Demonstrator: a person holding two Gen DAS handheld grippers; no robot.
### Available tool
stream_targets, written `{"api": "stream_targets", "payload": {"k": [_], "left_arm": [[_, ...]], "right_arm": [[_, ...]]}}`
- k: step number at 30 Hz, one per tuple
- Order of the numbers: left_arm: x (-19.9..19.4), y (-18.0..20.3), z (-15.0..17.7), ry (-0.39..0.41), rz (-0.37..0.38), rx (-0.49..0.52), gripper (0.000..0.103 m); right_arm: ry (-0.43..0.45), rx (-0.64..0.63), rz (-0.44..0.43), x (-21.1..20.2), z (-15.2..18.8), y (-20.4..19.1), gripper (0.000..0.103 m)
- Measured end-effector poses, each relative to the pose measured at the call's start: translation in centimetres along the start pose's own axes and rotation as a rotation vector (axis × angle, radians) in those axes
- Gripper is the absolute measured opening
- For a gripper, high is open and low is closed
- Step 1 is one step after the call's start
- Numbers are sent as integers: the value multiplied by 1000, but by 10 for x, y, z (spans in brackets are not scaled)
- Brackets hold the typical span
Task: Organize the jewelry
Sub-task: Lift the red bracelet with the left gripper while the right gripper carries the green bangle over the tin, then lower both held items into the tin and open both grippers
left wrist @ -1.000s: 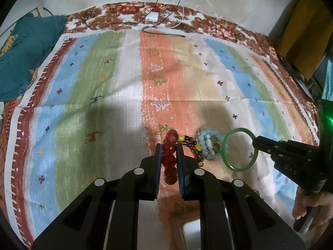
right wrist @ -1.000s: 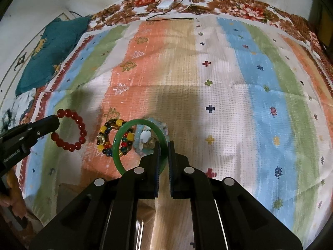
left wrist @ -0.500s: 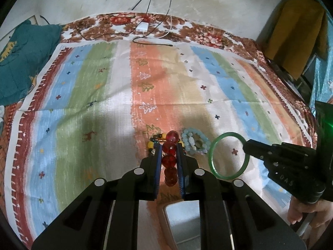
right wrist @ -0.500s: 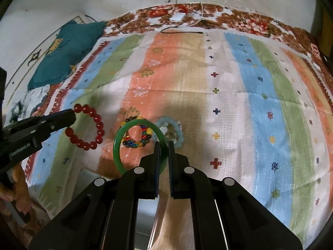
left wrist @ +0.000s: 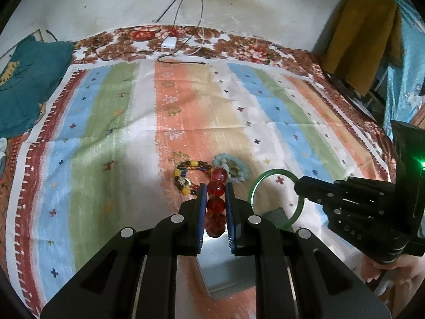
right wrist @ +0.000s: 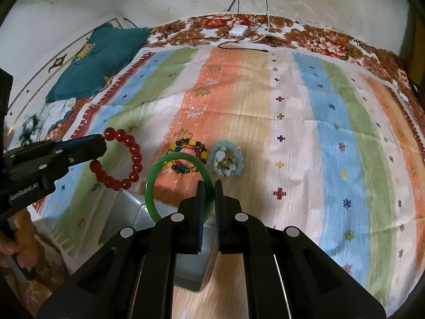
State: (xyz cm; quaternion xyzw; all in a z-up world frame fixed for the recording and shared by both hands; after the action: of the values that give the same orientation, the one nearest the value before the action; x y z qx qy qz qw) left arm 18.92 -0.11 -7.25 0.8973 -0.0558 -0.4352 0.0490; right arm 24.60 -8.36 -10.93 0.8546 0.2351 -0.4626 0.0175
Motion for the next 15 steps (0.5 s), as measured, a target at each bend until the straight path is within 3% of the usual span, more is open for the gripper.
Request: {"api": "stream_targets", "payload": {"k": [15], "left_arm": [[-19,14,36,2,25,15,13]], "right_arm": [[-6,-40,-19,-15,30,-18,8]]}}
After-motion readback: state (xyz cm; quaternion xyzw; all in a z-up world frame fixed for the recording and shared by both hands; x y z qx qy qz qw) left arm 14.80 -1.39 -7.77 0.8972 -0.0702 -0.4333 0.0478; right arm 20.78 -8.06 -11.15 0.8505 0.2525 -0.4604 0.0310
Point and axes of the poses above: each gripper's, at about its wrist camera, not at the fingertips, and x roughly the way its jaws point, y to its right, z to its underside, the point moved 9 cm from there along x, roughly the way its jaws point, and after that the axes turned 6 degrees about -z, right-handed, at the moved point
